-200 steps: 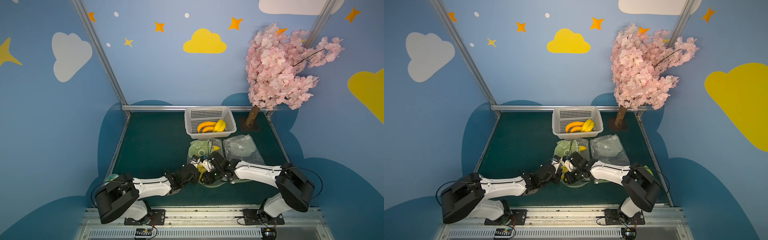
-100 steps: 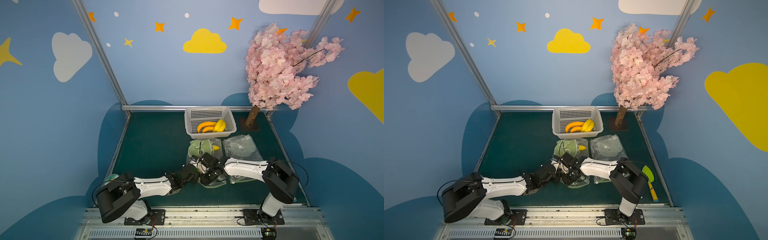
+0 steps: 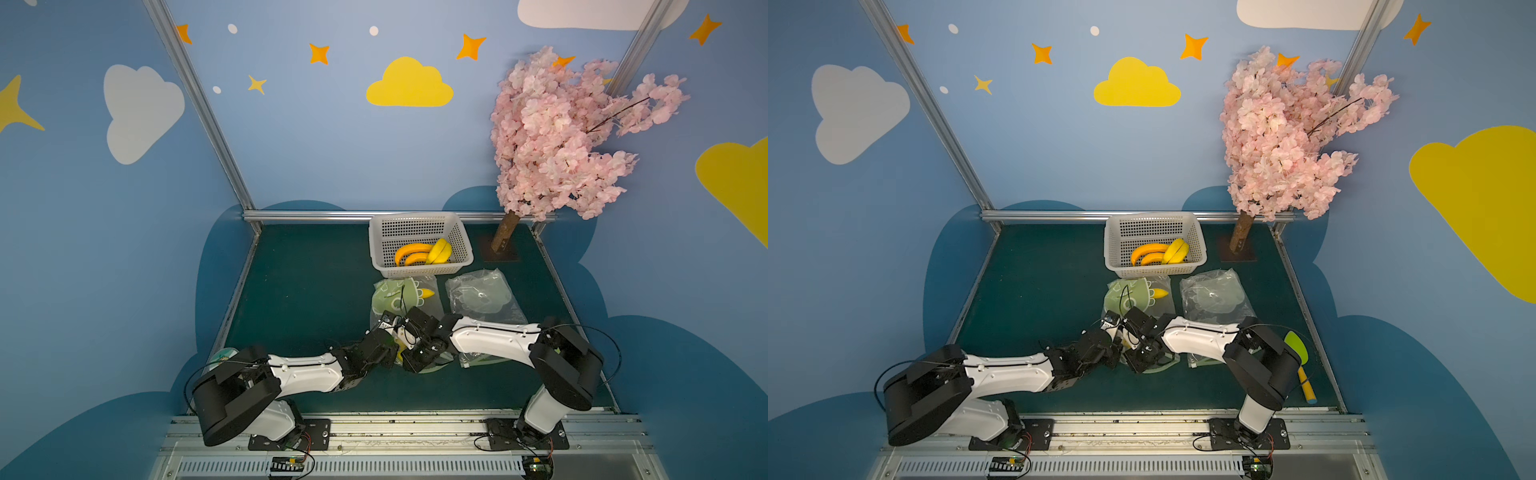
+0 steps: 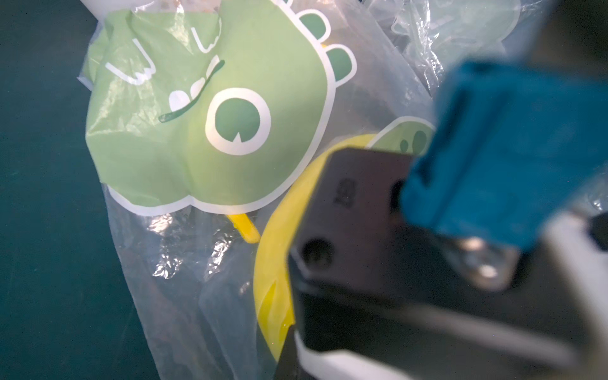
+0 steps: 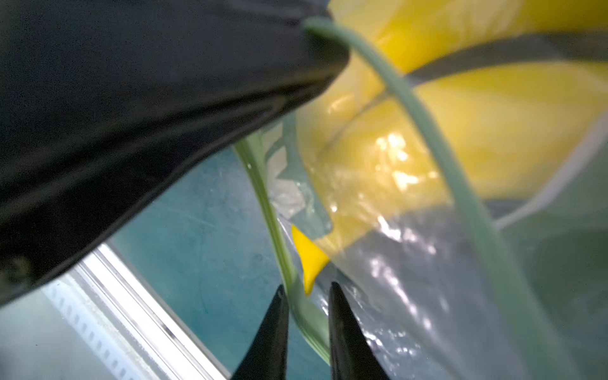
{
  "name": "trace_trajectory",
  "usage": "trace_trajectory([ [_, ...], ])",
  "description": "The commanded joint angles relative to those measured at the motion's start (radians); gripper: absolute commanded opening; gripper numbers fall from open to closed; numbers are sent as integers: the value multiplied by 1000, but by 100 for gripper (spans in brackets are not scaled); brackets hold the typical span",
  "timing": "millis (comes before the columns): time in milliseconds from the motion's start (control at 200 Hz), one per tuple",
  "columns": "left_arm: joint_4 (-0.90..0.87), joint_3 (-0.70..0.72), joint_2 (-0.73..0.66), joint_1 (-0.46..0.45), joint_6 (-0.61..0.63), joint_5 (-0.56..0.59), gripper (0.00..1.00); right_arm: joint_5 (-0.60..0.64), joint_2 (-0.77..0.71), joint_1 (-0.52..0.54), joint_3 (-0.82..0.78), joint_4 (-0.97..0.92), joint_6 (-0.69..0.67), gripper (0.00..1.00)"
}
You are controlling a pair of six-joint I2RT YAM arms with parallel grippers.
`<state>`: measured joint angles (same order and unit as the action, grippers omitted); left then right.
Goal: Open the zip-top bag and take out the banana
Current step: Pick up the banana from the zipper food storage bag.
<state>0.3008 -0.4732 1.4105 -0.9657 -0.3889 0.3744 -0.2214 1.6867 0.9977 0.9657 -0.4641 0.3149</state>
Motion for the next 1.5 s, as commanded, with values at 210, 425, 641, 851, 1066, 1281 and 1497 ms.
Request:
trace_trajectory([
  [210,-9,23,-7,-5,-9,-24,3,-12,-140,-36,-48,49,21,40],
  [425,-10,15,5,-7,-8,-25,3,33,-142,-7,-37,14,38,42],
  [641,-10,18,-5,-7,-14,-25,3,68,-82,0,-14,12,50,40],
  [851,-10,15,-3,-8,-12,-29,3,71,-35,-1,19,48,66,39],
  [1066,-6,17,-3,-11,-16,-25,3,58,-13,1,17,76,79,39],
  [1281,-4,17,-5,-13,-20,-28,3,78,24,-1,32,73,89,33],
  [1497,-4,31,-19,-13,-21,-23,3,74,46,0,46,67,82,24],
])
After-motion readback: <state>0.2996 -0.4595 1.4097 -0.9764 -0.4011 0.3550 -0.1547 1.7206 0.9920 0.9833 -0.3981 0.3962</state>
